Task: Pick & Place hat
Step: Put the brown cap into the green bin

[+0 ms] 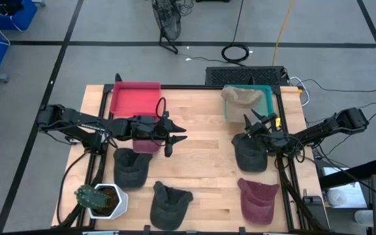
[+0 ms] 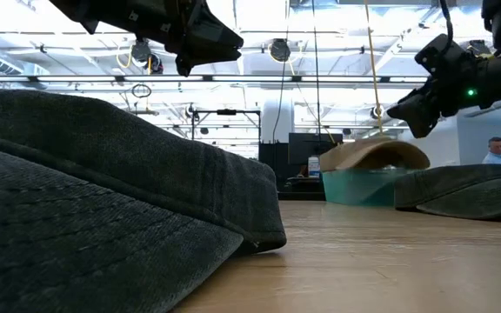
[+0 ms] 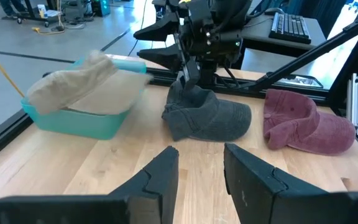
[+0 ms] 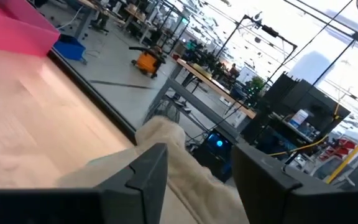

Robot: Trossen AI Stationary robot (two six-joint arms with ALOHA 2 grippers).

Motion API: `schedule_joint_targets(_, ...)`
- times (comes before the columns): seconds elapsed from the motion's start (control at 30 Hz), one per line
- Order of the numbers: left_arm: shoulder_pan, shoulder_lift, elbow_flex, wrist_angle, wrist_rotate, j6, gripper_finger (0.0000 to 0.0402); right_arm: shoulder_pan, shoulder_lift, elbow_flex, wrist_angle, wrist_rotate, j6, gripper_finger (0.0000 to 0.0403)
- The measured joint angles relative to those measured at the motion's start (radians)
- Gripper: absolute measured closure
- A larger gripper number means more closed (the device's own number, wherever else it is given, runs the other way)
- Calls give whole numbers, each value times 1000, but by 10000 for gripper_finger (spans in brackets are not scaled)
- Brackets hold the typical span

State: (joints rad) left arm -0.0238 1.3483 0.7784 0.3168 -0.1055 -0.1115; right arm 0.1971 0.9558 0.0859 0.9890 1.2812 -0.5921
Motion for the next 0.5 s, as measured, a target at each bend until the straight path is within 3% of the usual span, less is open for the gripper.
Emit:
schedule_joint_targets(0.13,0,0,0,0,0,-1,268,2,0,-19,-5,0,68,250)
schedule_joint_targets(0.3,0,0,0,-1,0,1,268,2,0,-28,3,-18,264,255)
schedule_joint_targets(0.5,0,0,0,-1,0,1,268,29,0,-27,-1,-222,465,254)
